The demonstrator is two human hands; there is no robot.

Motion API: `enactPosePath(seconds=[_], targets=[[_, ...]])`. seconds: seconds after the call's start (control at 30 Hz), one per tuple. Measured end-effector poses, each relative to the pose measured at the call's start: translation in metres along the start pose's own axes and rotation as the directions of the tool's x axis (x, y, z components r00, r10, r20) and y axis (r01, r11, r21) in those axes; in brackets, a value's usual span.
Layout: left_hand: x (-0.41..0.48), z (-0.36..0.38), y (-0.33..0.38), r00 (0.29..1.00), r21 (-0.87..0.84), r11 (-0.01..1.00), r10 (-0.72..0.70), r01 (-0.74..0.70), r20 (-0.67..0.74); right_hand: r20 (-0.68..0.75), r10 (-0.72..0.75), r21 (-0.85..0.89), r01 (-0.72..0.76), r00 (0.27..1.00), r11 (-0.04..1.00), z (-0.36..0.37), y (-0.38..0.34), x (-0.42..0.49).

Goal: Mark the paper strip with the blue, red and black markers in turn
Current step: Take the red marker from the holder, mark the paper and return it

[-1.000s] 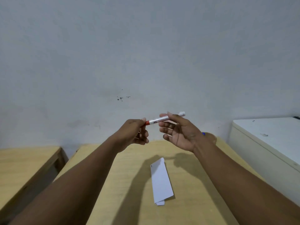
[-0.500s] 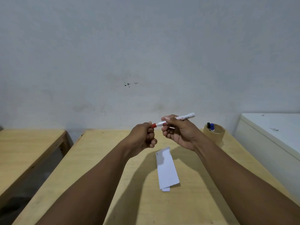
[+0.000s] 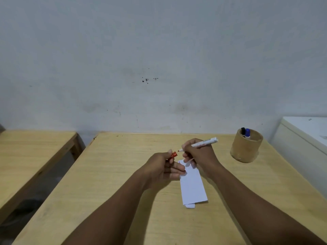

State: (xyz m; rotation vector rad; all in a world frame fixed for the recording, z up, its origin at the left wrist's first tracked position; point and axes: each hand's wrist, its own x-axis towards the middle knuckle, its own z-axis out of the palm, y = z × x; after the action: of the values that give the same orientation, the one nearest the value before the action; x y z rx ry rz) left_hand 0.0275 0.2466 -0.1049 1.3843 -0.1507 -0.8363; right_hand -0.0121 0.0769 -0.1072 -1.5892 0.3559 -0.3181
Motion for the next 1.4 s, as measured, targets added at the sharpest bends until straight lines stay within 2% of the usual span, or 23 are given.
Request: enactPosePath(seconds=[0.17, 0.57, 0.77, 0.83, 0.93, 1.1, 1.3, 1.4], targets=[[0.012, -0.001, -0.012, 1.000, 0.139, 0.990, -0.015, 0.019, -0.027, -0.067, 0.032, -0.056, -0.036, 0.997, 0.998, -0.007, 0.034, 0.004], [0.014, 0.000, -0.008, 0.999, 0.140, 0.989, -0.029, 0.035, -0.044, -0.073, -0.048, -0.188, 0.033, 0.996, 0.982, -0.004, 0.043, 0.003], [0.016, 0.000, -0.009, 0.998, 0.146, 0.989, -0.027, 0.036, -0.063, -0.034, -0.010, -0.198, 0.003, 0.999, 0.980, -0.006, 0.042, 0.006], [0.016, 0.000, -0.009, 0.998, 0.147, 0.989, -0.026, 0.035, -0.064, -0.030, -0.004, -0.156, -0.001, 1.000, 0.988, -0.007, 0.042, 0.007], [0.015, 0.000, -0.008, 0.998, 0.139, 0.990, -0.030, 0.037, -0.052, -0.070, 0.024, 0.018, -0.023, 0.997, 1.000, -0.010, 0.037, 0.008], [0.009, 0.001, 0.001, 0.999, 0.067, 0.998, -0.010, 0.014, -0.048, -0.113, 0.162, 0.259, -0.129, 0.980, 0.957, -0.028, 0.018, 0.007], [0.010, 0.016, 0.043, 0.989, 0.146, 0.978, 0.148, -0.147, 0.004, 0.047, 0.088, 0.446, -0.100, 0.995, 0.889, -0.055, -0.041, 0.003], [0.008, 0.031, 0.064, 0.972, 0.154, 0.961, 0.220, -0.230, 0.082, 0.039, 0.079, 0.444, -0.088, 0.996, 0.892, -0.068, -0.065, -0.001]])
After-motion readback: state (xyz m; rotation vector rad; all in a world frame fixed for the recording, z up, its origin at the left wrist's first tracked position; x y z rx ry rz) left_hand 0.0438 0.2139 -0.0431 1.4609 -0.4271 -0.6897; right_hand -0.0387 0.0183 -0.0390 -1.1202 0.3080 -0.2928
